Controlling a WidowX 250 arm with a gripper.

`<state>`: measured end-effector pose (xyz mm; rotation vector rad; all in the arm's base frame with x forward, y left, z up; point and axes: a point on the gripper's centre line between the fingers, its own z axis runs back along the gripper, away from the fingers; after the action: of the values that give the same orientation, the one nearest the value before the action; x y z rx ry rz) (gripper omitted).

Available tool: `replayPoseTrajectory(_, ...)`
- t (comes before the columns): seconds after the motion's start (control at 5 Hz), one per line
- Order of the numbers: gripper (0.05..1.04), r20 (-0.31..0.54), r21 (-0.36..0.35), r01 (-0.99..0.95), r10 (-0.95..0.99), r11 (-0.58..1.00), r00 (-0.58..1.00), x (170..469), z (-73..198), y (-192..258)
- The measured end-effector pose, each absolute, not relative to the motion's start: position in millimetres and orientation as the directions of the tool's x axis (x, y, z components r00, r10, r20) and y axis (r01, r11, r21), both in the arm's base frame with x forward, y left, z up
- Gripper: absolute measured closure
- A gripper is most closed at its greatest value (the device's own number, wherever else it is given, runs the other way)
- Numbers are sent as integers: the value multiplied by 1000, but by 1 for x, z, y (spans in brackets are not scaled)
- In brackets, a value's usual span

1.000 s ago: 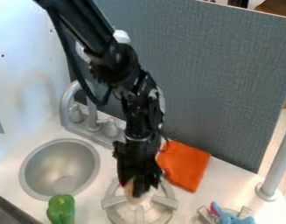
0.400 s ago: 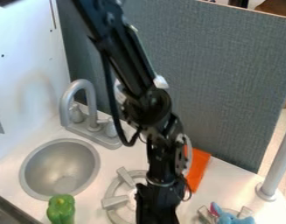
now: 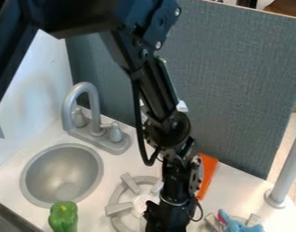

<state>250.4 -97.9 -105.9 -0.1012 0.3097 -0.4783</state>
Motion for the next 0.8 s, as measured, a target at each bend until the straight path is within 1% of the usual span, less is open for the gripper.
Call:
replayPoseTrajectory(0.2, 497, -263, -170, 420, -452, 891, 852, 247, -105, -98)
replayPoseTrajectory(0.4, 191, -156, -160, 399, -423, 903, 893, 245, -66, -96)
replayPoseTrajectory(0.6, 73, -58, -161, 374, -387, 913, 920, 255, -34, -89)
replayPoseTrajectory(0.8, 77, -31, -158, 343, -352, 926, 936, 262, -20, -76)
